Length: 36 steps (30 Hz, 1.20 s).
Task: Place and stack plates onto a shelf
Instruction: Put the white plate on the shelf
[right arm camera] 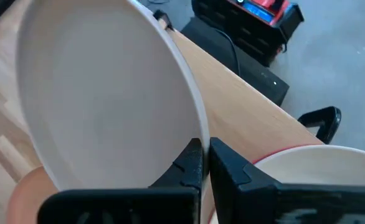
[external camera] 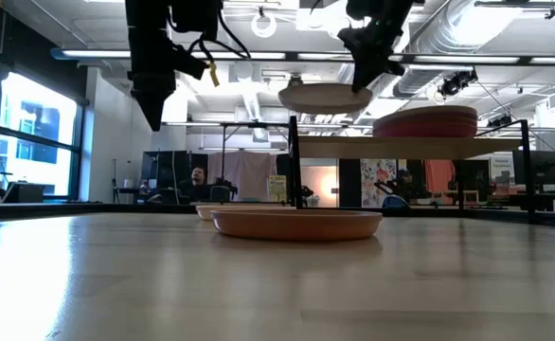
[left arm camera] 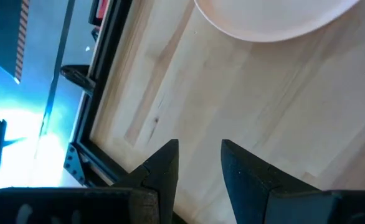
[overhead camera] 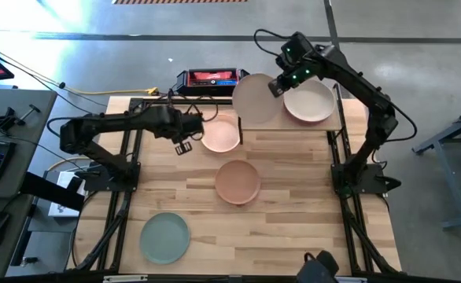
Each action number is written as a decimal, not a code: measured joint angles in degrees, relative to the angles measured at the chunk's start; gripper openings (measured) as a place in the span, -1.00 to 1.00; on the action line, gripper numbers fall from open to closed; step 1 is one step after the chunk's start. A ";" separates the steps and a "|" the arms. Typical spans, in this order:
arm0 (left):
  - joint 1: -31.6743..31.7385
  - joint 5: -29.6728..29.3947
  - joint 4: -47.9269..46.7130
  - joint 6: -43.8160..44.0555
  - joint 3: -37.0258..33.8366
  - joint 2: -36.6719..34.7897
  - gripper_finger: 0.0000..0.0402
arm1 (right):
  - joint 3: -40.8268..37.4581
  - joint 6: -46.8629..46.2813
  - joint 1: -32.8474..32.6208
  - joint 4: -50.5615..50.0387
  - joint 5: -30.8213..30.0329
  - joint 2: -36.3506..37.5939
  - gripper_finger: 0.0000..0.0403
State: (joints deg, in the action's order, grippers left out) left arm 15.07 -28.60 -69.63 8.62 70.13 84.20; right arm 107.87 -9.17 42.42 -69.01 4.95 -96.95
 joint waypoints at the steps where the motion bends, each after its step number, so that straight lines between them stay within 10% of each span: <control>1: 0.81 0.59 0.47 -1.31 0.00 0.00 -0.45 | 0.00 0.00 0.39 -0.02 0.06 -0.39 -1.00; 36: 8.59 2.99 3.56 -11.89 0.02 0.00 -0.45 | -0.07 0.20 6.83 -4.85 -2.41 -5.54 -1.00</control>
State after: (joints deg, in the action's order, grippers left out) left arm 23.66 -25.61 -66.06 -3.27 70.15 84.20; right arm 107.81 -8.97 49.25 -73.87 2.55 -102.50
